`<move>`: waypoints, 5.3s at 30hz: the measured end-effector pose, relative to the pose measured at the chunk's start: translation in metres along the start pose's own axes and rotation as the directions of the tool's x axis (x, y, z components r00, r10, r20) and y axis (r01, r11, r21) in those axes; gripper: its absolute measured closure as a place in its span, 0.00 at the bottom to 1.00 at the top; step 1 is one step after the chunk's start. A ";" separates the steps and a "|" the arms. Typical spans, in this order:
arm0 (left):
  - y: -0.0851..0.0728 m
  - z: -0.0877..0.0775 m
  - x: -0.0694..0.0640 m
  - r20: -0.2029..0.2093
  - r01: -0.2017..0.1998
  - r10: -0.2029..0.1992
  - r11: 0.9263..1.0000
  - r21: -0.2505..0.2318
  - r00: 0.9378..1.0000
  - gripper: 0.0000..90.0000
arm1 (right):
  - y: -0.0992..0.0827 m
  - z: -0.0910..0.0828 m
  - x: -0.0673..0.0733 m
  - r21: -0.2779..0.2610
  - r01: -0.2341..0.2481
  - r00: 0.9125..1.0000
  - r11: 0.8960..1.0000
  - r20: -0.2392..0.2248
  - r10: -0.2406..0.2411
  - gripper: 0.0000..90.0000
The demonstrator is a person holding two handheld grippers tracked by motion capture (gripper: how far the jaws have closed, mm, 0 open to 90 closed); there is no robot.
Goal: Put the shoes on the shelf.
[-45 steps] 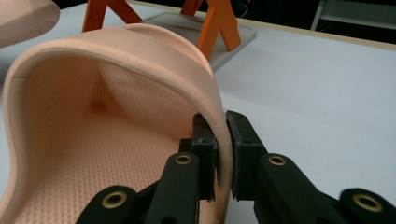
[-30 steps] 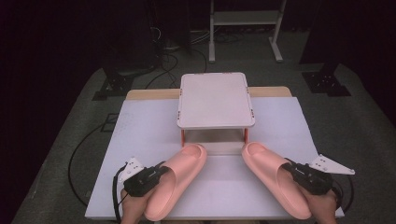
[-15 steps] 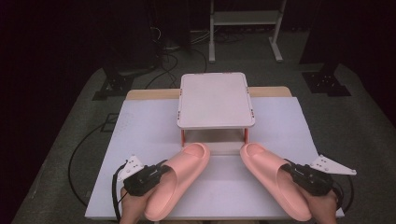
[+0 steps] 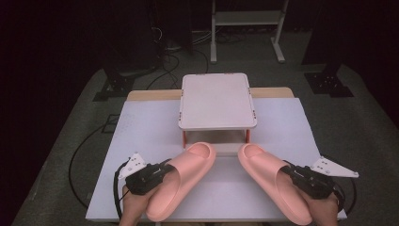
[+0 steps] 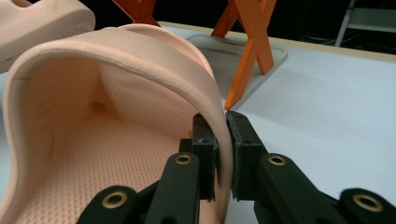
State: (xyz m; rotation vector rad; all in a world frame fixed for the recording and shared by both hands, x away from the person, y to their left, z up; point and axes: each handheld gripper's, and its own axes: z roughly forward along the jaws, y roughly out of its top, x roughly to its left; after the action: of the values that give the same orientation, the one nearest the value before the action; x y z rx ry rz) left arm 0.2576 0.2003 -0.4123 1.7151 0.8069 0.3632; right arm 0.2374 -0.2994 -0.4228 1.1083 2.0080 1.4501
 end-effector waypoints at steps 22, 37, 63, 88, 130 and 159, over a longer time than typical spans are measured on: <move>0.032 -0.004 -0.017 0.063 -0.065 0.067 0.997 -0.034 0.996 0.89 | 0.026 -0.015 0.013 -0.047 0.018 1.000 0.999 -0.020 -0.019 0.91; 0.063 0.002 -0.018 0.069 -0.090 0.094 0.994 -0.060 0.993 0.89 | 0.052 -0.020 0.021 -0.099 0.032 0.999 0.995 -0.024 -0.035 0.91; 0.106 0.021 0.002 0.045 -0.078 0.081 0.994 -0.077 0.996 0.89 | 0.097 0.008 0.013 -0.133 0.007 1.000 0.991 -0.024 -0.010 0.91; 0.139 0.044 0.036 -0.024 -0.079 0.078 0.995 -0.062 0.997 0.89 | 0.134 0.044 0.001 -0.127 -0.017 1.000 0.992 0.019 0.020 0.91; 0.165 0.089 0.074 -0.107 0.002 -0.003 1.000 -0.014 0.994 0.87 | 0.173 0.099 -0.027 -0.079 -0.064 0.991 0.995 0.108 0.073 0.89; 0.174 0.116 0.082 -0.139 0.072 -0.071 0.997 -0.002 0.988 0.81 | 0.182 0.125 -0.031 -0.057 -0.099 0.984 0.993 0.143 0.106 0.83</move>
State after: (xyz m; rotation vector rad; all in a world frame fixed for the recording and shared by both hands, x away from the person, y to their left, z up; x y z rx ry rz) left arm 0.4444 0.1517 -0.2976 1.6727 0.9686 0.4365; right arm 0.4109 -0.2267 -0.3035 1.2749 1.8287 1.4167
